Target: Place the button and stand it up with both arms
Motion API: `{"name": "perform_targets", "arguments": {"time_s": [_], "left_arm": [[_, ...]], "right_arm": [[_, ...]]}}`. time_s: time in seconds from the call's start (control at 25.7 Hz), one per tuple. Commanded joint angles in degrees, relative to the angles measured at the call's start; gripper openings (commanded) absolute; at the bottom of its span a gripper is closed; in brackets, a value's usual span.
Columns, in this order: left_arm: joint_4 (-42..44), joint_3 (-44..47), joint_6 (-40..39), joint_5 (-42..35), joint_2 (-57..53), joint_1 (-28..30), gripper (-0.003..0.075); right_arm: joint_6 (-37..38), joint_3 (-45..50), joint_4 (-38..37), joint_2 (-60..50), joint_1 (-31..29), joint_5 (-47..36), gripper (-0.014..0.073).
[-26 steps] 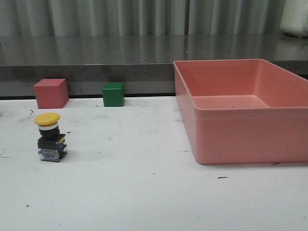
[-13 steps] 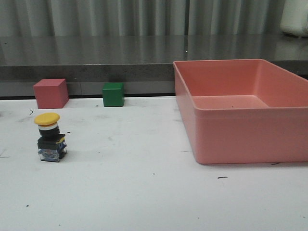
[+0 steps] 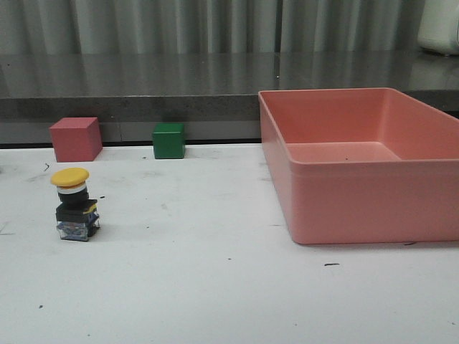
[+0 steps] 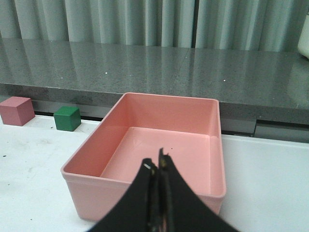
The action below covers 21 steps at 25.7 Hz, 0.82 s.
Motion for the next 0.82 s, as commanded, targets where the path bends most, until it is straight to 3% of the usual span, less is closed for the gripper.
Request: {"name": "perform_targets", "arguments": {"time_s": [0.0, 0.27, 0.78], "left_arm": [[-0.1, -1.1, -0.2, -4.5, 0.4, 0.1, -0.0020], [-0.1, 3.5, -0.2, -6.0, 0.0, 0.4, -0.0020], [-5.3, 20.5, -0.2, -9.2, -17.5, 20.7, -0.0020]], "right_arm": [[-0.6, -1.3, 0.0, 0.7, -0.3, -4.8, -0.0062], [-0.6, -1.3, 0.0, 0.7, -0.3, -4.8, -0.0062], [-0.6, -1.3, 0.0, 0.7, -0.3, -4.8, -0.0062]]}}
